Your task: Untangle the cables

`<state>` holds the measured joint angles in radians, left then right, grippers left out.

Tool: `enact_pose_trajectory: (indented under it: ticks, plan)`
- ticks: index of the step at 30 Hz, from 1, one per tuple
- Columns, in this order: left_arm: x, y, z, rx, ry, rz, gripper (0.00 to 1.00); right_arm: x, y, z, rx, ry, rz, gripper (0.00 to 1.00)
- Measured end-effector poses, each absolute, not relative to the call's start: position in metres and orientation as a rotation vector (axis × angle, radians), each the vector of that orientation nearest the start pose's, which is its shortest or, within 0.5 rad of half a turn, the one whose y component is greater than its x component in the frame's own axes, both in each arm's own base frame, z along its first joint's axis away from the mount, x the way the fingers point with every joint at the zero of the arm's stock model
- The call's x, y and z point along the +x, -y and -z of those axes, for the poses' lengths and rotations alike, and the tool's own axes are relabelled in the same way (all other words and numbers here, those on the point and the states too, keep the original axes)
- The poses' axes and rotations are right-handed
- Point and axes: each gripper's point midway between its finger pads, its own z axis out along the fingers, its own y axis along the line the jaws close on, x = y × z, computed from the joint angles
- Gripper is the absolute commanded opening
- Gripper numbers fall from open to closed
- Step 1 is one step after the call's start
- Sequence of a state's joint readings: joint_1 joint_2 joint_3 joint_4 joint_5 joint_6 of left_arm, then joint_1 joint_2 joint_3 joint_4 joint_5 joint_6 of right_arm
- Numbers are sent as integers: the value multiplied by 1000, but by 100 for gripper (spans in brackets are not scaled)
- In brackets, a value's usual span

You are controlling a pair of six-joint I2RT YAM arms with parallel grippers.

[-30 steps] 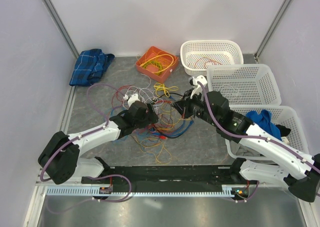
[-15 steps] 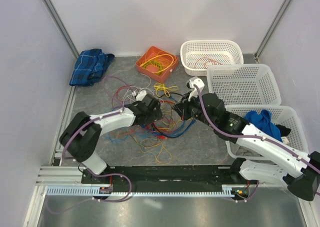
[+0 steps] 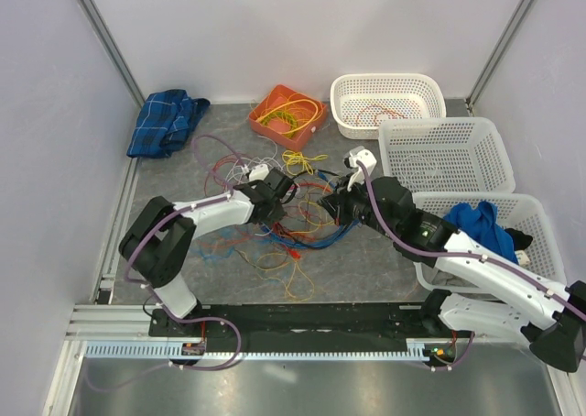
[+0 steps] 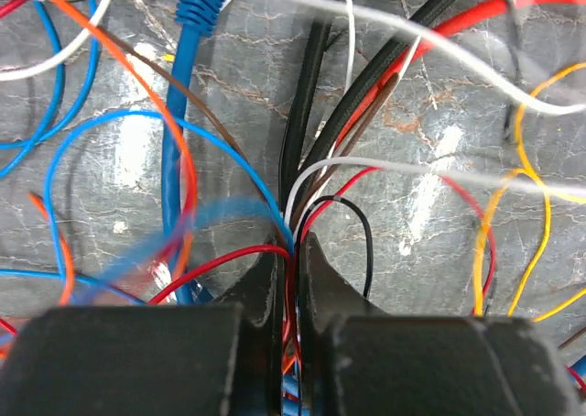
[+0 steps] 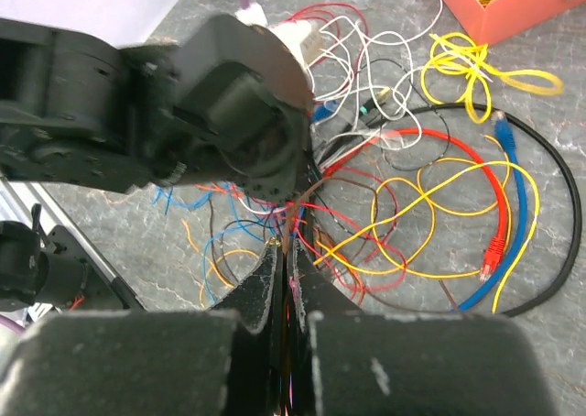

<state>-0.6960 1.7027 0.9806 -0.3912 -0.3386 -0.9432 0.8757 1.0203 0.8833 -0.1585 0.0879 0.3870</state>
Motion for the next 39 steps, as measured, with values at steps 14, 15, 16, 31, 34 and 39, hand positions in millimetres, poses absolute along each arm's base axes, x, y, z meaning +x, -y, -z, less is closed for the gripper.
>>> enact_pose_trajectory:
  ticks: [14, 15, 16, 31, 34, 39]
  plan:
    - [288, 208, -344, -162, -1924, 656, 2, 235, -278, -227, -391, -1909, -769, 0]
    - [286, 206, -361, -148, -1890, 668, 2, 238, -283, -220, -395, -1922, -762, 0]
    - [284, 204, -377, -135, -1859, 676, 2, 242, -287, -213, -398, -1935, -755, 0]
    - [278, 190, -428, 11, -1828, 563, 2, 280, -311, -221, -329, -1963, -623, 98]
    - [277, 189, -407, 25, -1869, 536, 2, 277, -295, -254, -276, -1886, -626, 97]
    - [274, 186, -372, 47, -1937, 494, 2, 273, -277, -288, -217, -1800, -635, 91]
